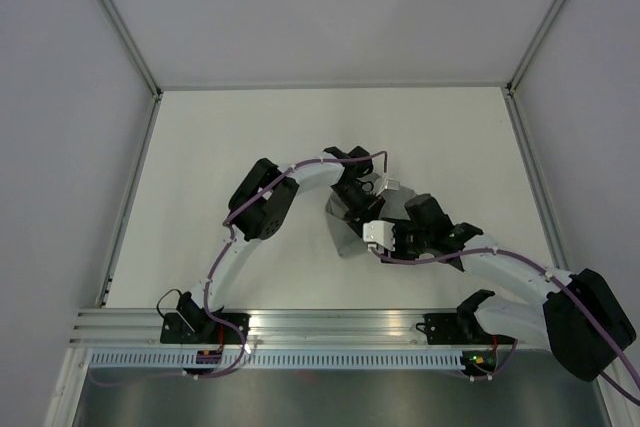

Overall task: Fold the napkin, place the utensils inside, and roll it up
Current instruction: Roll the napkin with the utensil

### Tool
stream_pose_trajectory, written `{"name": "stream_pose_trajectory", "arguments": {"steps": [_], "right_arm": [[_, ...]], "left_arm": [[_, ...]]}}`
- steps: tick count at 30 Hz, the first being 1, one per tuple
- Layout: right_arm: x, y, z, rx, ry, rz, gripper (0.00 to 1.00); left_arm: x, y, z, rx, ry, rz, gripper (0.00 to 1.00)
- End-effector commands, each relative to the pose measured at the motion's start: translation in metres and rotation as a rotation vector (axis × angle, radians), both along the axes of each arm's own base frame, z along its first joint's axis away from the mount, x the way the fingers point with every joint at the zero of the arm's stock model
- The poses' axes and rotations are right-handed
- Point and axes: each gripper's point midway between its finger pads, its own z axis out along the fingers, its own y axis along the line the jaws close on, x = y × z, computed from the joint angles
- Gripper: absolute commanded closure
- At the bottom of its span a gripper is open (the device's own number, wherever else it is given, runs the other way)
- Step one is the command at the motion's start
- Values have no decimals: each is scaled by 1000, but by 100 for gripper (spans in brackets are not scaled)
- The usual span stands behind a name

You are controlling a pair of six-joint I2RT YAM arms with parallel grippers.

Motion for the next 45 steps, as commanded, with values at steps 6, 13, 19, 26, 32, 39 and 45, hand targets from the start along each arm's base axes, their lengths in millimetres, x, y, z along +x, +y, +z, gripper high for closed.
{"name": "stream_pose_trajectory", "arguments": {"steps": [6, 13, 19, 26, 32, 39, 45], "right_arm": [[25, 10, 19, 37, -180, -13, 36], [19, 17, 11, 3, -153, 32, 35], [20, 18, -8, -49, -133, 45, 37], [25, 12, -24, -98, -143, 36, 51], [20, 7, -32, -124, -108, 36, 87], [11, 11, -33, -118, -44, 54, 97], [6, 19, -30, -93, 34, 73, 100]], "left_arm": [[-10, 61, -86, 370, -24, -24, 98], [-9, 63, -85, 362, -15, -22, 98], [-9, 65, -85, 357, -9, -23, 98], [-9, 65, -82, 331, -1, -28, 98], [0, 57, -66, 265, -31, -12, 80], [41, 32, -19, 153, -120, 166, 59], [90, 27, 27, 65, -193, 417, 53]]}}
